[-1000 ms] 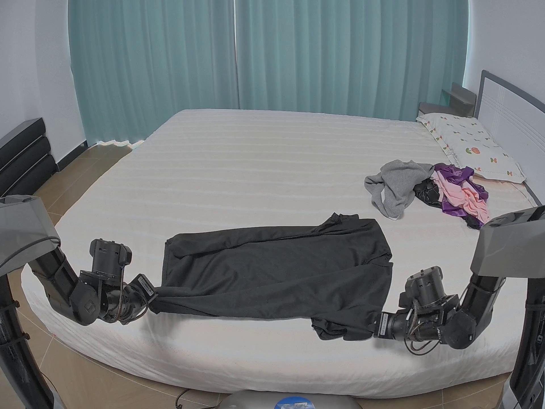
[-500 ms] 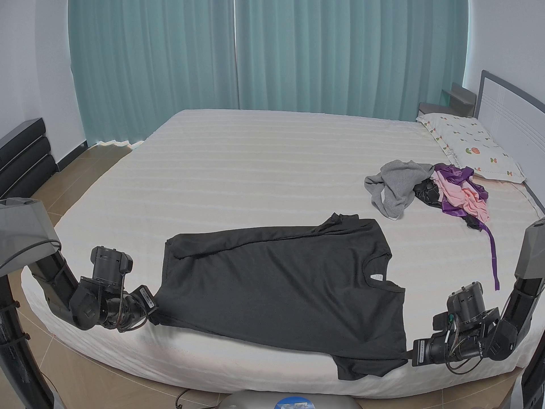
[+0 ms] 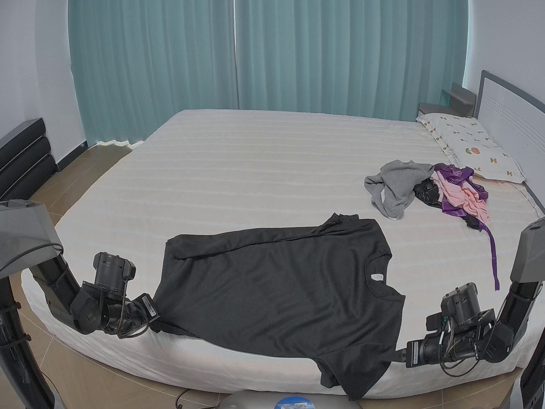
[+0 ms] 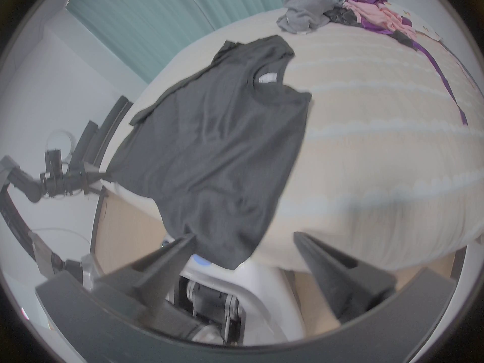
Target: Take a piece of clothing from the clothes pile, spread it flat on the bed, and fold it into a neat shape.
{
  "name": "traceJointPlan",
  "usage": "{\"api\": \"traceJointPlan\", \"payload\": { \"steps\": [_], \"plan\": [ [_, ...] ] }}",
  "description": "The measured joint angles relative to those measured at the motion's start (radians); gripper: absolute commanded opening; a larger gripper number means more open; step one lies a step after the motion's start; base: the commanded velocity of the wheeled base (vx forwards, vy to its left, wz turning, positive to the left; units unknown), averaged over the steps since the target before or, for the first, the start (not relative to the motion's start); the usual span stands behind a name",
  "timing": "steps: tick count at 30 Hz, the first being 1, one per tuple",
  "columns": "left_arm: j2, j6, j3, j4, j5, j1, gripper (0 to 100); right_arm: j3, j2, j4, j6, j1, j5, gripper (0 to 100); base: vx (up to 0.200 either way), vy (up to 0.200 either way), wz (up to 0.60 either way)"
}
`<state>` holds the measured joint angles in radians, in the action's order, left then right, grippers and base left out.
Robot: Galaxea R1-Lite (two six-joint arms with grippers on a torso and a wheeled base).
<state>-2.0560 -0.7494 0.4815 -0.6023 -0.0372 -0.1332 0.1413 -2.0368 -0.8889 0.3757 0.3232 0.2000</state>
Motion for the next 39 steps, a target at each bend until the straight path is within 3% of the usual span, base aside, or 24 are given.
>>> {"api": "traceJointPlan", "payload": {
  "steps": [8, 15, 16, 27, 34, 39],
  "plan": [
    [0.001, 0.0, -0.008, 0.0, 0.0, -0.011, 0, 0.14, -0.028, -0.003, 0.01, -0.088, 0.0, 100, 0.0, 0.0, 0.0],
    [0.002, 0.002, -0.008, 0.02, 0.001, -0.012, 0, 0.235, -0.107, 0.003, 0.017, -0.104, -0.009, 100, 0.0, 0.0, 0.0],
    [0.002, 0.006, -0.008, 0.024, 0.0, -0.012, 0, 0.247, -0.119, 0.003, 0.019, -0.102, -0.01, 0, 0.0, 0.0, 0.0],
    [0.003, 0.029, -0.015, 0.03, 0.001, -0.011, 0, 0.261, -0.182, 0.02, 0.019, -0.091, -0.071, 0, 0.0, 0.0, 0.0],
    [0.002, 0.074, -0.035, 0.03, 0.001, -0.012, 0, 0.18, -0.096, 0.119, -0.009, -0.162, -0.05, 0, 0.0, 0.0, 0.0],
    [0.001, 0.108, -0.056, 0.03, 0.001, -0.013, 0, 0.124, -0.038, 0.163, -0.074, -0.226, -0.036, 0, 0.0, 0.0, 0.0]
  ]
}}
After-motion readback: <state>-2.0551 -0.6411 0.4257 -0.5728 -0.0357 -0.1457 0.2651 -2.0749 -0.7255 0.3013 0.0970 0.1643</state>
